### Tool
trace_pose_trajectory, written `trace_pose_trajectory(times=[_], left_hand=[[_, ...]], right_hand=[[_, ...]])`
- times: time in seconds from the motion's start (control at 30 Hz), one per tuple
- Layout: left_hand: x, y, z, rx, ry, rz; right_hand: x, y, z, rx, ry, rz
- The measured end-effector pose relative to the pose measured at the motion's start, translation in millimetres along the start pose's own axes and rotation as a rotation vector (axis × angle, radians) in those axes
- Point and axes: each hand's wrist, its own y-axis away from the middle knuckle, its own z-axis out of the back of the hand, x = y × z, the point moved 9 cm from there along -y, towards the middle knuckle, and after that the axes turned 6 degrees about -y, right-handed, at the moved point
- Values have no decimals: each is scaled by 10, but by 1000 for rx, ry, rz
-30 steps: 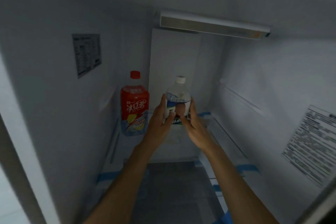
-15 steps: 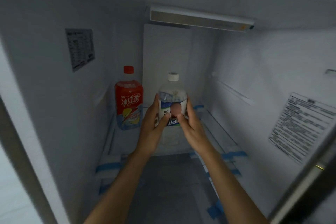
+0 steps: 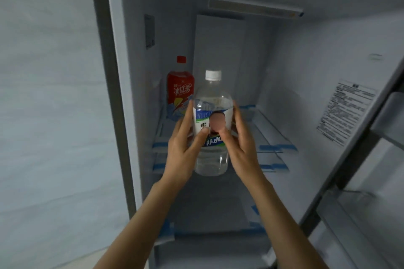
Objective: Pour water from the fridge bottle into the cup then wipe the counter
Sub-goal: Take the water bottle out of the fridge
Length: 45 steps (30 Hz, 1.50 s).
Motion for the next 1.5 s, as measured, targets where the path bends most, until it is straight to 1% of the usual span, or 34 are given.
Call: trace_pose_trajectory(times=[0.23,0.37,0.6,0.73,0.87,1.0,1.07,1.13,1.33,1.5], left_hand=[[-170,827,454,-21,15,56],[-173,1349,847,-56,7,105],[-101,2446,1938,-184,-160,267],[-213,3205,2655,-299,-277,336],[-448,3973,3342,-459,-422,394],[-732,4736,3966,-678,-577,443],[-845,5003,4159,-751,-639,475],[-1026,5339,4375,-865,-707,513],[-1536,6090,4787,-1196,-944,582],[-1989,6452,4836,-1520,-1111,643]], right_hand=[[350,709,-417,30,-90,-15],[460,1156,-831,58,-141,-66],[646,1980,-1974,268,-213,-214],[900,2515,-2742,433,-257,-245],[1265,3018,-3547,633,-339,-253],[1720,3511,-4347,833,-458,-236],[1886,3691,-4625,894,-517,-229],[2138,3929,-4962,1000,-590,-195],[2813,4501,-5787,1312,-812,-95],[3405,4839,-6186,1568,-1030,9]])
